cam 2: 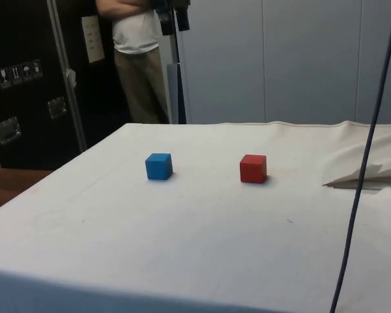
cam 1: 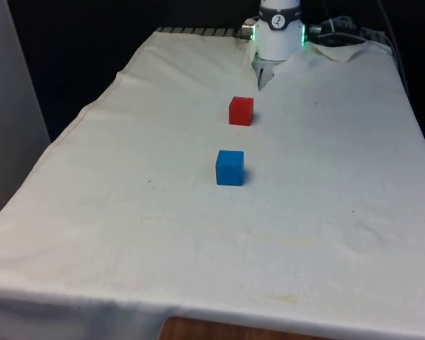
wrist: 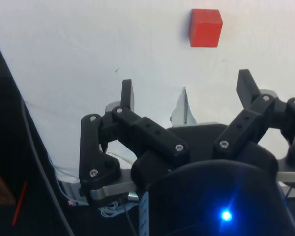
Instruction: Stack the two cubes.
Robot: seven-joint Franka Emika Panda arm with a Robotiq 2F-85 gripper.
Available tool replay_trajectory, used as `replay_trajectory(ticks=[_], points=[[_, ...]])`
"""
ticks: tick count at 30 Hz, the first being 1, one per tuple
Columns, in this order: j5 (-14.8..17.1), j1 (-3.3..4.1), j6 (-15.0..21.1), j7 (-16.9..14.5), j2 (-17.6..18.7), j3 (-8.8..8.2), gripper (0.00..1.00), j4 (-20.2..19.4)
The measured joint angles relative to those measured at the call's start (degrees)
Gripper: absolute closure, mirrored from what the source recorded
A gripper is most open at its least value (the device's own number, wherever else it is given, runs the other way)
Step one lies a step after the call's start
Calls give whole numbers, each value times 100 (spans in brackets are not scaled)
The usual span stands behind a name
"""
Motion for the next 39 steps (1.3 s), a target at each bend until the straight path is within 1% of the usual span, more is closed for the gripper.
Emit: replay_trajectory(ticks=[3,9,10,16,22,25,26,30,31,33,39], points=[[-52,0,11,-23,-143,6,0,-149],[-97,0,23,-52,-275,11,0,-298],[-115,0,23,-74,-355,17,0,-372],[-183,0,46,-97,-556,23,0,-584],[-281,0,103,-97,-859,40,0,-900],[-304,0,126,-92,-957,40,0,-991],[-332,0,155,-86,-1049,46,0,-1094],[-395,0,235,-63,-1261,52,0,-1324],[-395,0,235,-63,-1261,52,0,-1324],[-435,0,292,-52,-1421,57,0,-1490],[-510,0,407,-23,-1707,63,0,-1799]])
